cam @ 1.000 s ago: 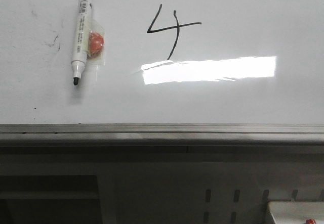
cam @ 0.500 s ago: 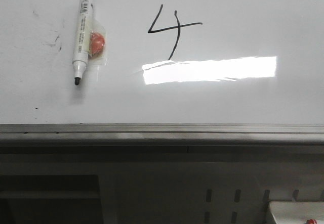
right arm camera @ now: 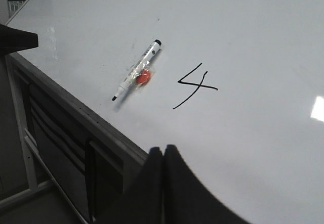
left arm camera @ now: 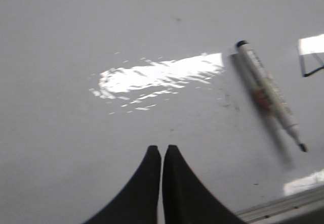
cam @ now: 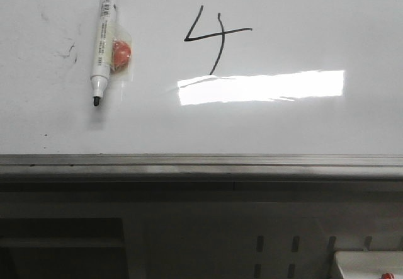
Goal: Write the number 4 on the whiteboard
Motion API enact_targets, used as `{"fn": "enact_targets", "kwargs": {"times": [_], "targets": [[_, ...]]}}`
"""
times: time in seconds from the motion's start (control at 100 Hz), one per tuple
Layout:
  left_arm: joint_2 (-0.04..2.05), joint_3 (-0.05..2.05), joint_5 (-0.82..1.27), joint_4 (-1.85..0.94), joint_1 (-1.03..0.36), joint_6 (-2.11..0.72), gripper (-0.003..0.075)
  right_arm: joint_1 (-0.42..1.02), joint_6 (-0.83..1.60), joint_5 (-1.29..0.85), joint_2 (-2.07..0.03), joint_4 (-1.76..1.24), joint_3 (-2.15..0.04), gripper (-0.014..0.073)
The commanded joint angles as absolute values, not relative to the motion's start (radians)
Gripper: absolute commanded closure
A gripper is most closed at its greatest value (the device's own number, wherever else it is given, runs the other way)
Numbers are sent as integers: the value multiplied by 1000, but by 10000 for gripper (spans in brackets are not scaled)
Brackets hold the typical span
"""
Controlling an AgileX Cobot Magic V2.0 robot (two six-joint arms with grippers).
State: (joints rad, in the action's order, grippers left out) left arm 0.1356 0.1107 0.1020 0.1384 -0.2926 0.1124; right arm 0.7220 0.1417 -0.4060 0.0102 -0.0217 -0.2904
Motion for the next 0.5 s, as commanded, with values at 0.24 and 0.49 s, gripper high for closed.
{"fn": "enact_targets", "kwargs": {"times": [0.24, 0.49], "targets": [[20, 77, 94, 30, 20, 64, 741, 717, 151, -331, 4, -9, -315, 658], [-31, -32, 98, 26, 46, 64, 741, 717, 151, -331, 4, -9, -315, 658]]}}
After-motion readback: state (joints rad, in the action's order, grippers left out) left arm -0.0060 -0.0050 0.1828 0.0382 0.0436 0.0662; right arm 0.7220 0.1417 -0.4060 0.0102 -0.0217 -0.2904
